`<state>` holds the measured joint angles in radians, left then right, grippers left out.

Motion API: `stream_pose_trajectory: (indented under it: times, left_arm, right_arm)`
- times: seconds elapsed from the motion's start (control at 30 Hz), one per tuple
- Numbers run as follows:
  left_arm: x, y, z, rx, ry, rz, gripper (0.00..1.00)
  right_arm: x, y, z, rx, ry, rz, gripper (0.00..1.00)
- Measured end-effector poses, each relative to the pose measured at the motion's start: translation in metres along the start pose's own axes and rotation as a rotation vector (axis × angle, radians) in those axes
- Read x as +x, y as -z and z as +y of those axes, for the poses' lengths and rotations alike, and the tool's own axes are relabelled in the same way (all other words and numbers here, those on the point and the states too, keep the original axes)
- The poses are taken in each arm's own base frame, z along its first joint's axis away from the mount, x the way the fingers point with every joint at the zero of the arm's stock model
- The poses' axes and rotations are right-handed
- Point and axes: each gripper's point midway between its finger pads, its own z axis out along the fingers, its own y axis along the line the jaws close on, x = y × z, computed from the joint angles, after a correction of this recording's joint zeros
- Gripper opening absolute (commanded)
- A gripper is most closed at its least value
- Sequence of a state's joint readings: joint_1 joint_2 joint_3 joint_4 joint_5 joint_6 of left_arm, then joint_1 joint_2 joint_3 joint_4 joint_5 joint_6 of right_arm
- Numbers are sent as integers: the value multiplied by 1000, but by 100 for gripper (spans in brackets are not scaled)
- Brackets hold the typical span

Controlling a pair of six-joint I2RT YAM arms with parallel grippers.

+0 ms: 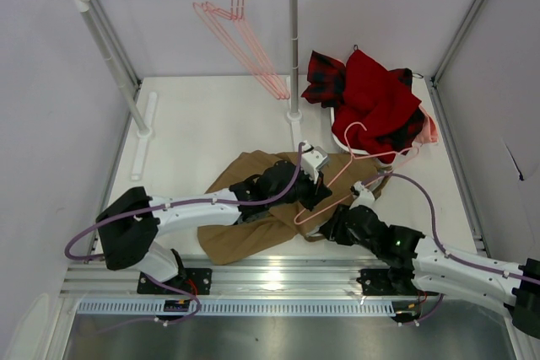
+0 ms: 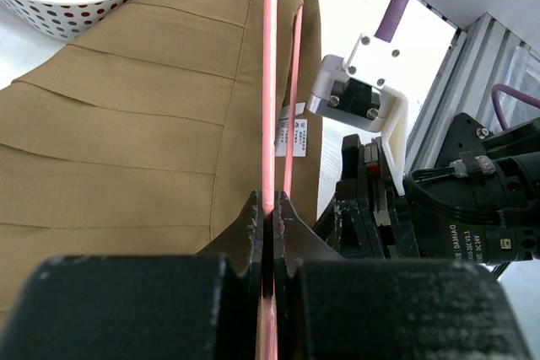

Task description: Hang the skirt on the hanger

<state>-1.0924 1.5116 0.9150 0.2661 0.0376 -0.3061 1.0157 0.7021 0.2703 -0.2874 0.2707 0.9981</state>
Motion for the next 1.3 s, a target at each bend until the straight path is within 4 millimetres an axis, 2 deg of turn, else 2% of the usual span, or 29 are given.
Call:
stream_pose_trajectory:
  times: [0.23, 0.4, 0.83, 0.93, 0.97, 1.07, 1.3]
  left_arm:
    - [1, -1, 0, -1, 0, 4, 0]
    - [1, -1, 0, -1, 0, 3, 0]
    - [1, -1, 0, -1, -1, 4, 0]
    - [1, -1, 1, -1, -1, 4, 0]
    - [2, -1, 1, -1, -1, 4, 0]
    - [2, -2, 1, -2, -1, 5, 1]
    - [2, -2, 2, -7, 1, 3, 0]
  right_arm:
    - [12, -5, -7, 13, -15, 40, 39]
    - [14, -7, -3, 1, -18, 45, 34]
    - [21, -17, 2, 8, -72, 68, 30]
    - [21, -17, 4, 9, -104, 71, 21]
    - [22, -16, 4, 8, -113, 72, 12]
    - [23, -15, 8, -4, -134, 73, 0]
    - [12, -2, 28, -88, -133, 5, 0]
